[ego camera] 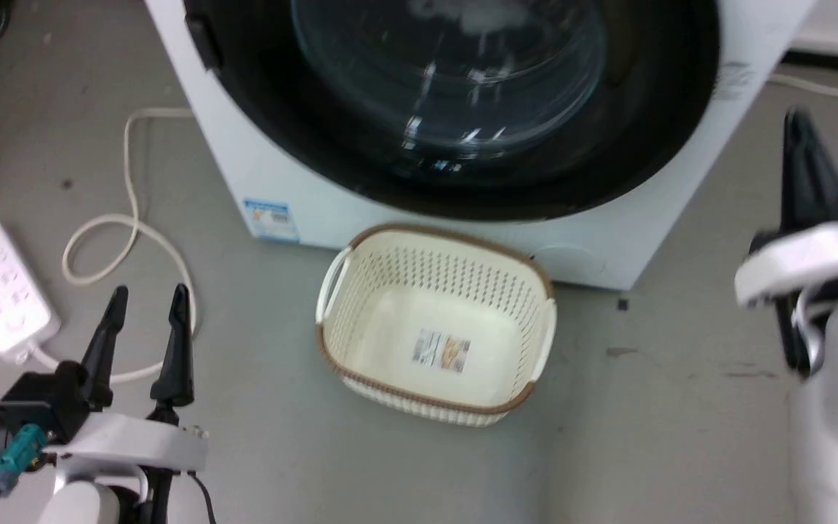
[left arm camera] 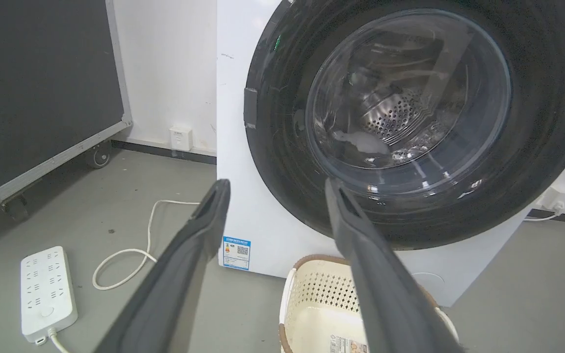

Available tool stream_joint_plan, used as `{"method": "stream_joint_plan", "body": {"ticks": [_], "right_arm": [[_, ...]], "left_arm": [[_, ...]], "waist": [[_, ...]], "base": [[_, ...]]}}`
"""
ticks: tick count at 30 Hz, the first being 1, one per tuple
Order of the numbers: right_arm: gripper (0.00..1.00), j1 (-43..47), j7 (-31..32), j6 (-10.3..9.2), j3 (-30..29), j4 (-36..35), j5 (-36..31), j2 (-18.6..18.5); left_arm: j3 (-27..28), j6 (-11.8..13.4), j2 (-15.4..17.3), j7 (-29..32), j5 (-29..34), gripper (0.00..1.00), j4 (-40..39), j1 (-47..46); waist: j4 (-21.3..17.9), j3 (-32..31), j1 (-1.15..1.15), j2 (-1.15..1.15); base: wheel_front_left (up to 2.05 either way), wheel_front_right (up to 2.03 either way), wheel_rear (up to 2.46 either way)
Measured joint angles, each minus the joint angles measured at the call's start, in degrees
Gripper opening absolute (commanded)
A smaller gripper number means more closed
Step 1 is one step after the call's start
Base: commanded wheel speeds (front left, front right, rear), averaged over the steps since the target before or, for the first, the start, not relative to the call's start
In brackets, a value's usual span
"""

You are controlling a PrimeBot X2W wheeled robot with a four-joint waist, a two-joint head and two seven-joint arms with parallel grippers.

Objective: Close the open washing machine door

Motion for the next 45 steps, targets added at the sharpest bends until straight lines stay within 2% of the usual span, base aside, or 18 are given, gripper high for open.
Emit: {"method": "stream_joint_plan", "body": {"ticks": [7,14,25,34,35,36,37,45], "right_arm": [[0.00,13.8,0.1,0.00,3.7,-6.1,3.5,0.0],[0.00,24.7,2.1,0.00,3.9,-12.0,6.6,0.0],[0.00,38.0,4.0,-0.01,6.1,-20.3,11.9,0.0],[0.00,42.2,5.1,-0.01,8.1,-21.6,13.4,0.0],[0.27,42.3,5.1,-0.01,8.2,-21.6,13.4,0.0],[0.83,42.4,5.1,-0.01,8.4,-21.6,13.4,0.0],[1.00,42.4,5.1,-0.01,8.5,-21.7,13.4,0.0],[1.00,42.7,5.1,-0.01,8.7,-22.1,13.4,0.0]], "left_arm": [[-0.1,1.7,-1.1,0.0,0.3,1.00,0.2,3.4],[-0.7,2.7,-1.4,0.8,0.5,1.00,-0.5,5.6],[-1.7,3.4,-1.6,2.1,0.5,1.00,-0.8,6.4],[-2.7,3.4,-1.5,3.6,0.5,1.00,-0.1,6.4],[-2.7,3.4,-1.5,3.6,0.5,1.00,0.0,6.4],[-2.8,3.4,-1.5,3.7,0.4,1.00,0.2,6.4],[-2.9,3.4,-1.5,3.7,0.3,1.00,0.3,6.4],[-3.1,3.7,-1.6,3.9,-0.1,1.00,0.7,6.4]], "waist": [[-3.6,-6.1,0.00,0.00],[-5.7,-10.3,0.00,0.00],[-5.7,-12.2,0.01,0.00],[-5.4,-12.4,0.01,0.00],[-5.4,-12.5,0.01,0.00],[-5.4,-12.5,0.02,0.00],[-5.4,-12.5,0.02,0.00],[-5.5,-12.5,0.02,0.00]], "base": [[0.00,0.00,0.00],[0.00,0.00,0.00],[0.00,0.00,0.00],[0.00,0.00,0.00],[0.00,0.00,0.00],[0.00,0.00,0.00],[0.00,0.00,0.00],[0.00,0.00,0.00]]}}
